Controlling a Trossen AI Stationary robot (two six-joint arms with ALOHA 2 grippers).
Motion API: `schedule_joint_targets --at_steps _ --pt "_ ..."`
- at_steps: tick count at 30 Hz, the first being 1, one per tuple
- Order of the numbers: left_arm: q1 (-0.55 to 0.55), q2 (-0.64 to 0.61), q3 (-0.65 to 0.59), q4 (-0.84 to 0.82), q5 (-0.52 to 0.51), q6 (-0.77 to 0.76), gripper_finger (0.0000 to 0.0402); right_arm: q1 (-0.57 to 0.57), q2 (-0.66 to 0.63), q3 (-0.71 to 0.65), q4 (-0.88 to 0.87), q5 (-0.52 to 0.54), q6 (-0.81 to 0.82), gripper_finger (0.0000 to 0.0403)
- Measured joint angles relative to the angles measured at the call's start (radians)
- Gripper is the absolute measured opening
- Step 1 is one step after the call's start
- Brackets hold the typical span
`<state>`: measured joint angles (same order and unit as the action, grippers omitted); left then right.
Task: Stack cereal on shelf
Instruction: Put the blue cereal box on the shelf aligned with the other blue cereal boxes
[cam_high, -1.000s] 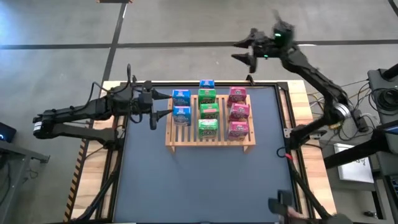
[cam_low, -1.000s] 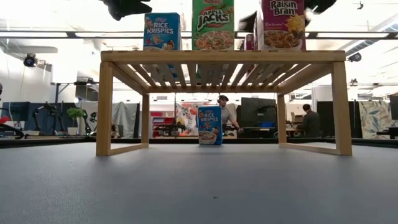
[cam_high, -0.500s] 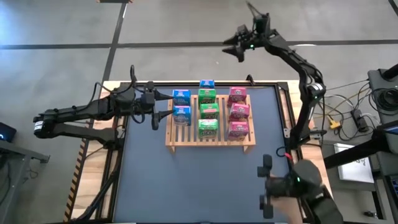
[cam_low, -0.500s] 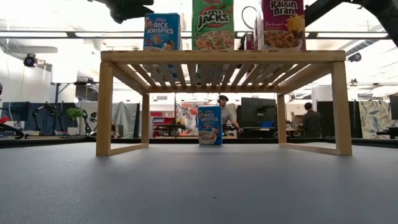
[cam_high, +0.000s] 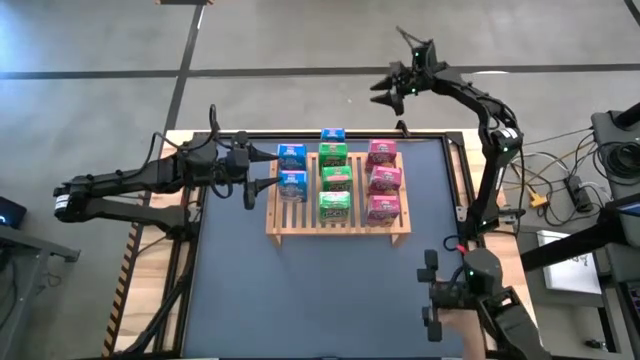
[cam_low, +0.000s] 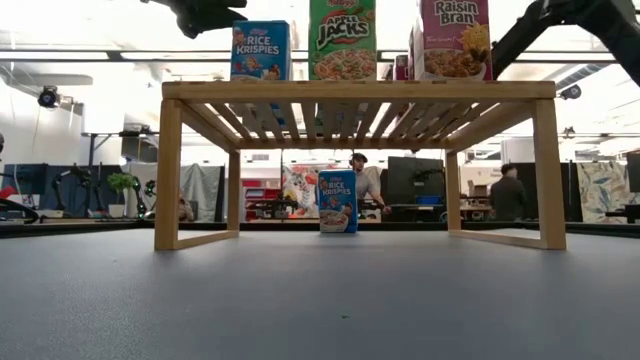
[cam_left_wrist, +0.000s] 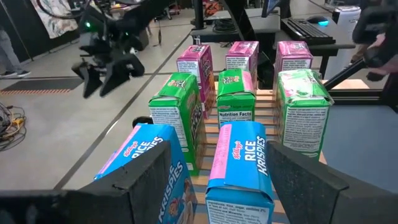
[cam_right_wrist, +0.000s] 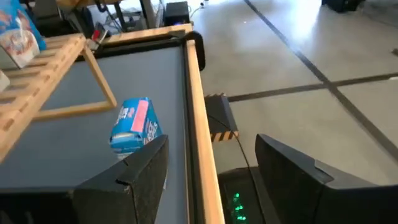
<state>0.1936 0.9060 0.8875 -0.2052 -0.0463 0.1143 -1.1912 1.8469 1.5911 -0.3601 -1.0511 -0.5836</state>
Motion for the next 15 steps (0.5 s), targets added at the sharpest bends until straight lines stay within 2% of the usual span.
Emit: schedule_joint_targets --at_steps 15 --pt "0.0 0.005 0.0 0.0 0.0 -0.015 0.0245 -0.01 -0.012 -0.313 0.351 0.031 0.007 0.0219"
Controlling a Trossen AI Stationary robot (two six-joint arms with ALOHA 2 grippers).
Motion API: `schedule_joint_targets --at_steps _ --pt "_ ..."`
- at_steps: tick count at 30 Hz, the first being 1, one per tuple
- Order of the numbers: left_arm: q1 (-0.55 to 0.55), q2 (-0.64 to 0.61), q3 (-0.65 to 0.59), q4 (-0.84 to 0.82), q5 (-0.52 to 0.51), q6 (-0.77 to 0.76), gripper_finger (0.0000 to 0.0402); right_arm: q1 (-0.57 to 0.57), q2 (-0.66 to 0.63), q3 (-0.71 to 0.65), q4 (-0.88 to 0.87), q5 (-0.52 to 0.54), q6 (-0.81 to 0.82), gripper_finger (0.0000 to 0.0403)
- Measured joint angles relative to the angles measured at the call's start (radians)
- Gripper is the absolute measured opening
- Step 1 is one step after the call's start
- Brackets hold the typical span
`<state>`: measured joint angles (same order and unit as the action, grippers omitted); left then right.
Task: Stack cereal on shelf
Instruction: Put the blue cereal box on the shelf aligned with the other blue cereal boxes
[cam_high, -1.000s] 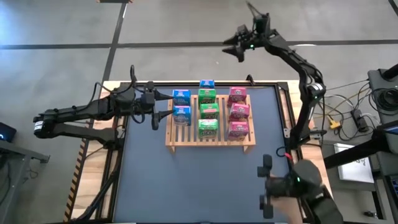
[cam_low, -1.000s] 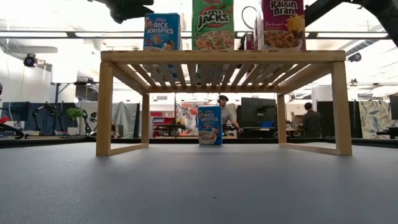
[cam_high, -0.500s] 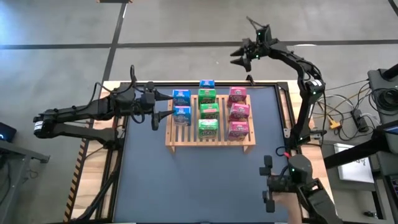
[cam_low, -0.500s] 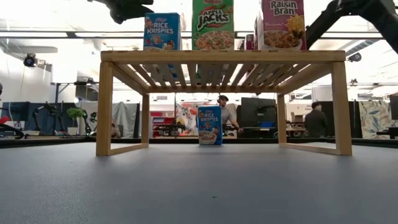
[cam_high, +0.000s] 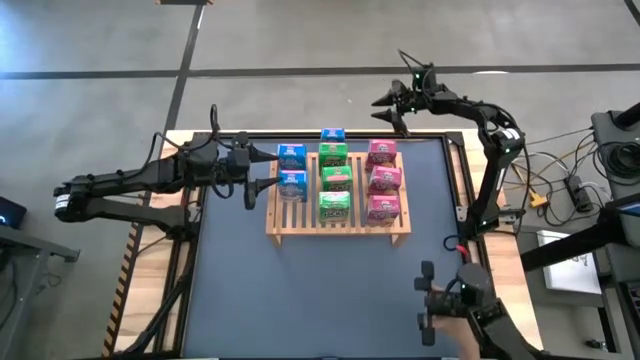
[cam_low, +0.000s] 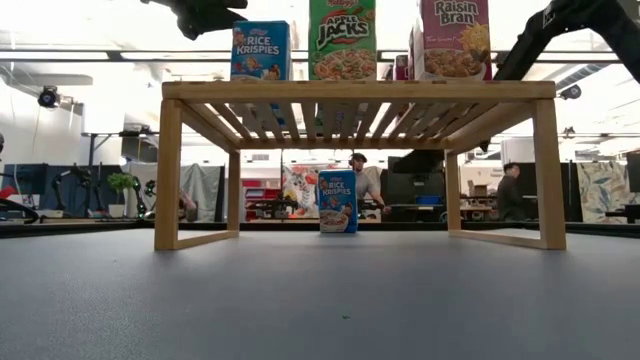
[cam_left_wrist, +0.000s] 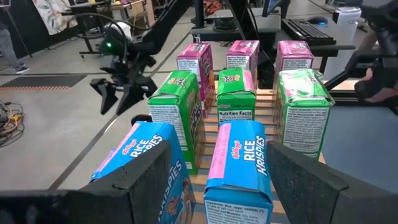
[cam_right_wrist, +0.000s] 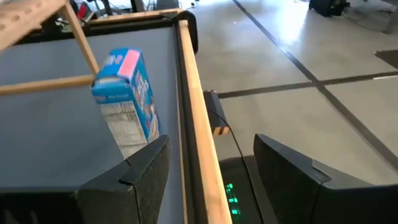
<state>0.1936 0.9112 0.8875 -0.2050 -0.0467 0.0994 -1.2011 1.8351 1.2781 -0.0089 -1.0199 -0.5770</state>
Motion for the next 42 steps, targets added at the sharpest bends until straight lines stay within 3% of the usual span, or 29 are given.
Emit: schedule_joint_targets --at_steps 10,16,31,42 --pt "0.0 0.001 0.0 0.001 0.0 0.0 0.0245 0.007 0.0 -0.16 0.272 0.001 0.0 0.0219" --pt "0.0 0.001 0.0 0.001 -0.001 0.0 0.0245 0.04 0.0 -0.234 0.393 0.101 -0.009 0.0219" --pt "0.0 0.001 0.0 0.001 0.0 0.0 0.0245 0.106 0.0 -0.267 0.41 0.045 0.016 0.0219" --pt "0.0 0.001 -0.025 0.019 -0.003 0.049 0.0245 0.106 -0.014 -0.216 0.41 0.08 0.062 0.0219"
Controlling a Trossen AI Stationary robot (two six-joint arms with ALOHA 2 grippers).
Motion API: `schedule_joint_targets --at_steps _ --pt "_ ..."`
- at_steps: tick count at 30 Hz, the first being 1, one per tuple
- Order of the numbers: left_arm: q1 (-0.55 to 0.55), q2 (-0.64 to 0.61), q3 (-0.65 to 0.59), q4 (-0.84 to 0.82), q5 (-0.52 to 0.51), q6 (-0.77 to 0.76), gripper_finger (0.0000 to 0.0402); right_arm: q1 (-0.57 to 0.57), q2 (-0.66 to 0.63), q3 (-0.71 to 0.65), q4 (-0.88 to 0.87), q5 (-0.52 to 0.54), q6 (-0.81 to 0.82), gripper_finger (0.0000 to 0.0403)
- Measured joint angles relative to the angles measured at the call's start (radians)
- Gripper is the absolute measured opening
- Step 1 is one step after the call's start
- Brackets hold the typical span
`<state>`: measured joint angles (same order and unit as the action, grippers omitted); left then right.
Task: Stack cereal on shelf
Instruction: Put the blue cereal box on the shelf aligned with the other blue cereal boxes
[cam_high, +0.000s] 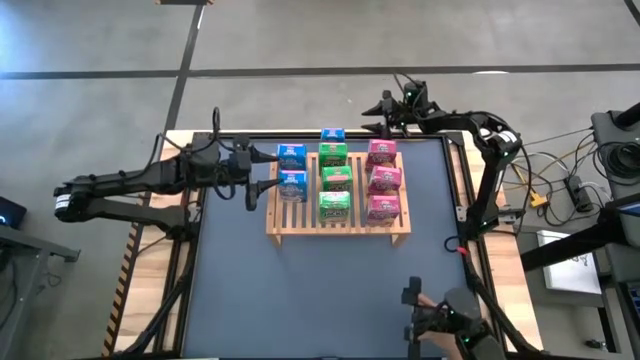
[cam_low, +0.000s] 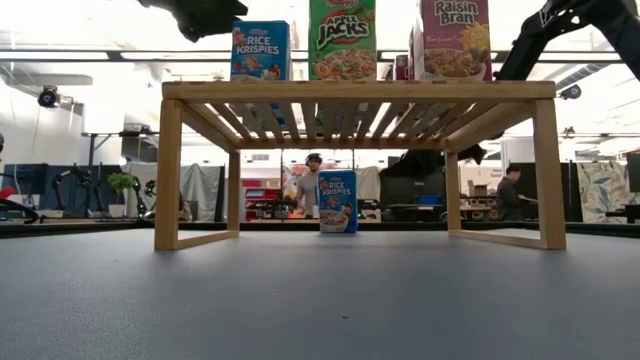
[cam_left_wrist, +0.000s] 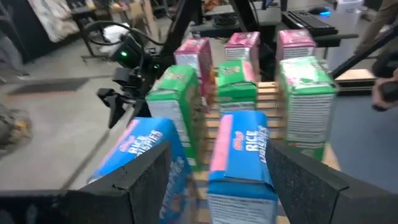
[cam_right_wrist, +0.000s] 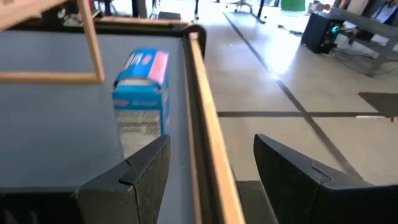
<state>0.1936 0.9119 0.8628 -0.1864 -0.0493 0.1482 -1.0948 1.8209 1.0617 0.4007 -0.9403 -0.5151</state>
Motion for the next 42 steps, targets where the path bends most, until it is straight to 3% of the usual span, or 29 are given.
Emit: schedule_joint_targets --at_steps 7,14,23,29,35,42 --pt "0.017 0.0 -0.031 0.09 -0.072 0.082 0.0245 -0.005 -0.002 0.051 -0.007 -0.01 0.022 0.0219" --pt "0.114 -0.013 -0.017 0.1 -0.073 0.123 0.0245 -0.008 -0.01 0.13 -0.044 -0.009 0.051 0.0219" --pt "0.299 -0.063 0.112 0.059 -0.071 0.066 0.0245 -0.008 -0.047 0.289 -0.335 0.005 0.045 0.0219" --pt "0.41 -0.045 0.188 0.023 0.008 -0.071 0.0245 -0.008 -0.052 0.467 -0.621 0.052 0.044 0.0219" --pt "0.431 -0.011 0.243 -0.034 0.014 -0.117 0.0245 0.006 -0.053 0.628 -0.839 0.055 0.053 0.0219" --pt "0.432 0.031 0.335 -0.114 0.015 -0.147 0.0245 0.081 -0.053 0.698 -0.952 0.067 0.09 0.0219"
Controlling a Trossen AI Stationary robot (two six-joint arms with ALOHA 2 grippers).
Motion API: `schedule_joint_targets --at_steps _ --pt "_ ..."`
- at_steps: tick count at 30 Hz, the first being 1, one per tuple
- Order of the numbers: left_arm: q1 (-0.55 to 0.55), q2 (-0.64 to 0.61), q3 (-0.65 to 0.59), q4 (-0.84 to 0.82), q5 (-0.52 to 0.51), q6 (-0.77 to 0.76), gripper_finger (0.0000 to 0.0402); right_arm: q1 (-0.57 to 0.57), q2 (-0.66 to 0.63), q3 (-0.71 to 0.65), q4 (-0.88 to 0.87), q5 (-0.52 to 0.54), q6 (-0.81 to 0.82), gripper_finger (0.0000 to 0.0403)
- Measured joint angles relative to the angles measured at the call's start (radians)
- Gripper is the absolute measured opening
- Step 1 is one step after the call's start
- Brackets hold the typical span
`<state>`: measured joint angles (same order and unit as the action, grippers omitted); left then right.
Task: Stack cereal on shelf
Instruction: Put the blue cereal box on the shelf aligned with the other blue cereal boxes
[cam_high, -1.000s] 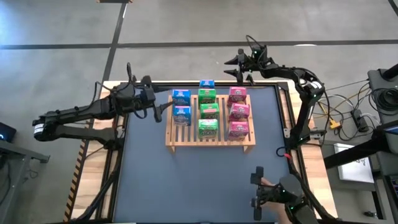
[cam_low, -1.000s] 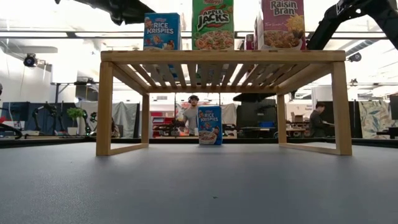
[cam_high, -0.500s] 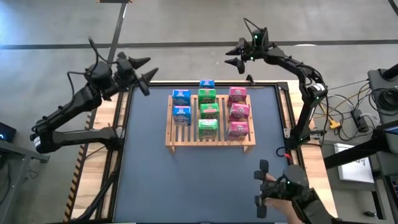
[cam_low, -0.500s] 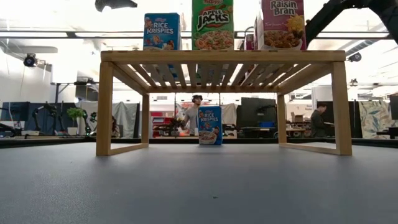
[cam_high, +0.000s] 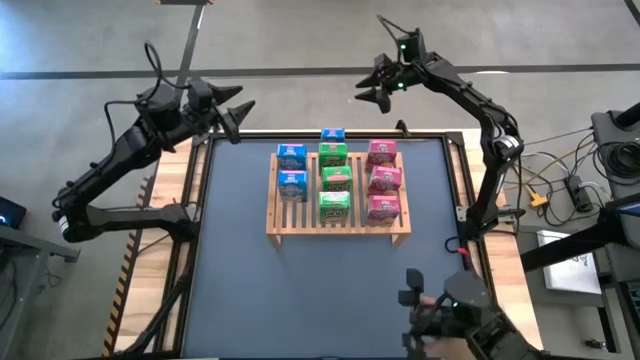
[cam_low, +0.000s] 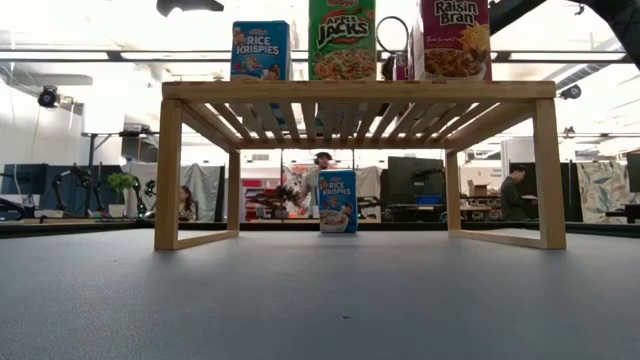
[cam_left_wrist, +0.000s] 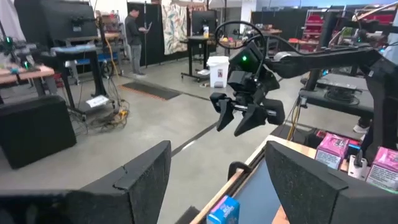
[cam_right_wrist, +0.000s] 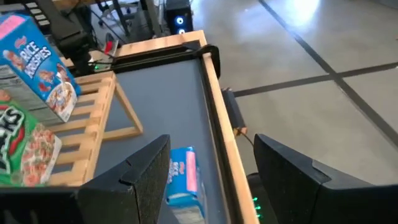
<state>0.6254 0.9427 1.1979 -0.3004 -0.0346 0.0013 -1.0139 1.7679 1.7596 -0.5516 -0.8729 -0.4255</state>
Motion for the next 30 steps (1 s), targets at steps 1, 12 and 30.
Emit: schedule_joint_targets --at_steps 1,12,30 --pt "0.0 0.006 0.015 -0.021 0.0 -0.006 0.0245 0.015 0.0 0.001 0.002 0.017 0.011 0.0219" --pt "0.0 0.027 0.097 -0.153 -0.003 -0.071 0.0245 0.062 0.08 -0.008 -0.059 0.117 -0.062 0.0219" --pt "0.001 0.048 0.095 -0.201 -0.025 -0.226 0.0245 0.115 0.193 -0.001 -0.096 0.026 -0.111 0.0344"
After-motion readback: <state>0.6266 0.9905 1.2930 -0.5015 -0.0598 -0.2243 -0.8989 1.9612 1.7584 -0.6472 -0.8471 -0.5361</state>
